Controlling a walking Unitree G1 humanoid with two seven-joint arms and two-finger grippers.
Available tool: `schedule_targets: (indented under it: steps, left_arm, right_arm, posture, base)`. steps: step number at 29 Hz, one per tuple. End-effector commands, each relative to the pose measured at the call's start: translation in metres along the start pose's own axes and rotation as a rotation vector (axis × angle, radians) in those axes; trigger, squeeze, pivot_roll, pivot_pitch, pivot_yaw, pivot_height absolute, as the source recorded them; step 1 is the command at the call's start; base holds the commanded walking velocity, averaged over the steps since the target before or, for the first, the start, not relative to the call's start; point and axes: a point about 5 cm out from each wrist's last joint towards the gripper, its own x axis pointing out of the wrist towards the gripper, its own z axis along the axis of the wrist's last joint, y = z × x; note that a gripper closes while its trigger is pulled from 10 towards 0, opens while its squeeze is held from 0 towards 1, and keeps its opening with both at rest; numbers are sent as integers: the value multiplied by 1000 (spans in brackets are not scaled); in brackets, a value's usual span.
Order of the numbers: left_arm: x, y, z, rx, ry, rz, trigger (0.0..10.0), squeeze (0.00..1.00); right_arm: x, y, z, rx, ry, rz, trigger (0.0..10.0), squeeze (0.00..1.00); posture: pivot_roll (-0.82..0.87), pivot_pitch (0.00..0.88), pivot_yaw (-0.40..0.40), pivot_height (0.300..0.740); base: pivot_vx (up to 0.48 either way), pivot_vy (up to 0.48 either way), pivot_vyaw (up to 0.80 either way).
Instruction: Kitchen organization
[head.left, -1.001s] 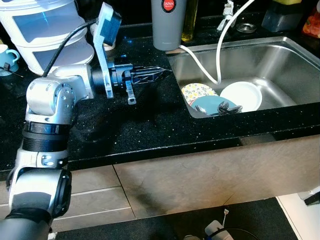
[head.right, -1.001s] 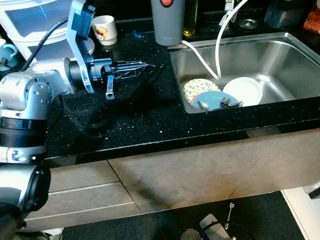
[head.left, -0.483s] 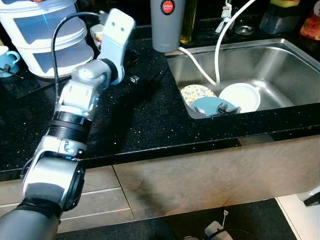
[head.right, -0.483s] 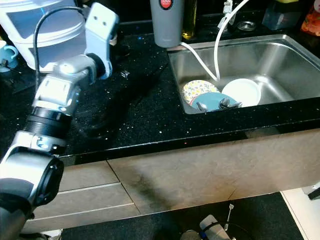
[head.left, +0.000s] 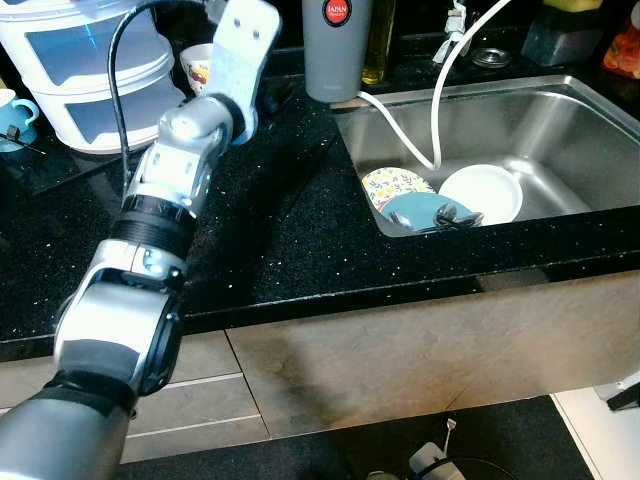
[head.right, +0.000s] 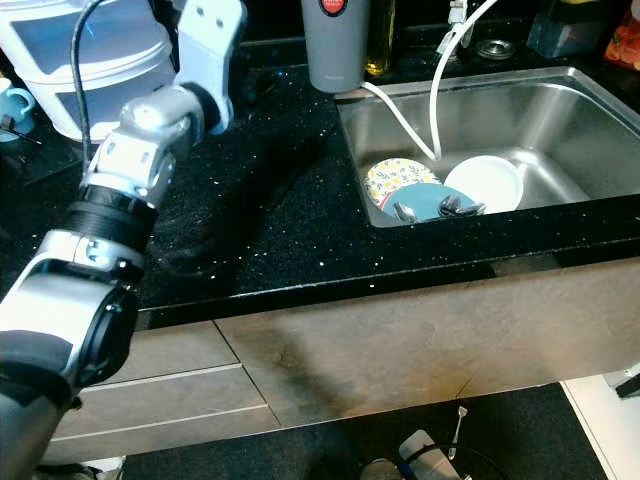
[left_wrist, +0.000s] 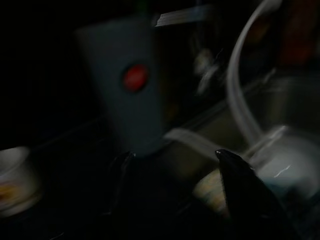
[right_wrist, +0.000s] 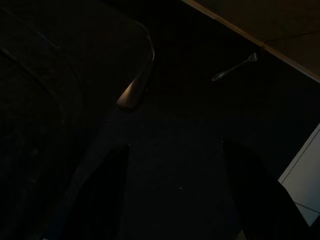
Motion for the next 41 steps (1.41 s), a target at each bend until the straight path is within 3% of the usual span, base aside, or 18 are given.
schedule_targets:
  steps: [1,2,4,6,7,8,9,11,12,14,15,16,22,41]
  left_arm:
    - [1,-4,7,-58,-21,-50,10000,1000]
    - [2,-10,15,-133,-51,-91,10000,0]
    - [2,-14,19,-211,-60,-126,10000,0]
    - [0,-15,13,-215,-22,-118,10000,0]
    - [0,-11,-2,-186,80,-46,10000,0]
    - [0,-11,-2,-186,80,-46,10000,0]
    - [-2,-7,-19,-181,191,19,10000,0]
    - [-3,-7,-23,-182,213,31,10000,0]
    - [-9,-8,-44,-179,329,53,10000,0]
    - [-14,-10,-58,-215,406,68,10000,0]
    - [-15,-10,-63,-168,430,74,10000,0]
    - [-16,-10,-65,-125,442,75,10000,0]
    - [-17,-10,-72,-128,467,94,10000,0]
    - [-35,10,-116,-207,671,240,10000,0]
  right_arm:
    - [0,4,-3,10,15,8,10000,0]
    - [0,4,-3,12,14,8,10000,0]
    - [0,4,-3,13,14,7,10000,0]
    - [0,4,-3,14,13,7,10000,0]
    - [0,4,-3,16,13,6,10000,0]
    - [0,4,-3,16,13,6,10000,0]
    - [0,4,-3,17,13,6,10000,0]
    - [0,4,-3,17,13,6,10000,0]
    - [0,4,-3,15,13,7,10000,0]
    - [0,4,-3,13,14,8,10000,0]
    - [0,4,-2,12,14,8,10000,0]
    - [0,3,-2,12,14,8,10000,0]
    - [0,3,-2,9,14,6,10000,0]
    - [0,2,-3,12,14,0,10000,0]
  posture:
    - [-84,40,40,740]
    - [-85,42,41,740]
    - [-85,45,42,740]
    - [-87,48,40,740]
    - [-84,50,39,740]
    - [-84,50,39,740]
    - [-84,50,38,740]
    - [-84,50,38,740]
    - [-77,49,34,740]
    - [-76,49,32,740]
    - [-74,48,29,740]
    - [-74,48,29,740]
    - [-84,37,29,740]
    - [-94,55,26,740]
  base:
    - [0,0,0]
    - [0,0,0]
    - [0,0,0]
    - [0,0,0]
    - [0,0,0]
    - [0,0,0]
    - [0,0,0]
    - [0,0,0]
    - [0,0,0]
    - [0,0,0]
    - [0,0,0]
    - [0,0,0]
    - [0,0,0]
    - [0,0,0]
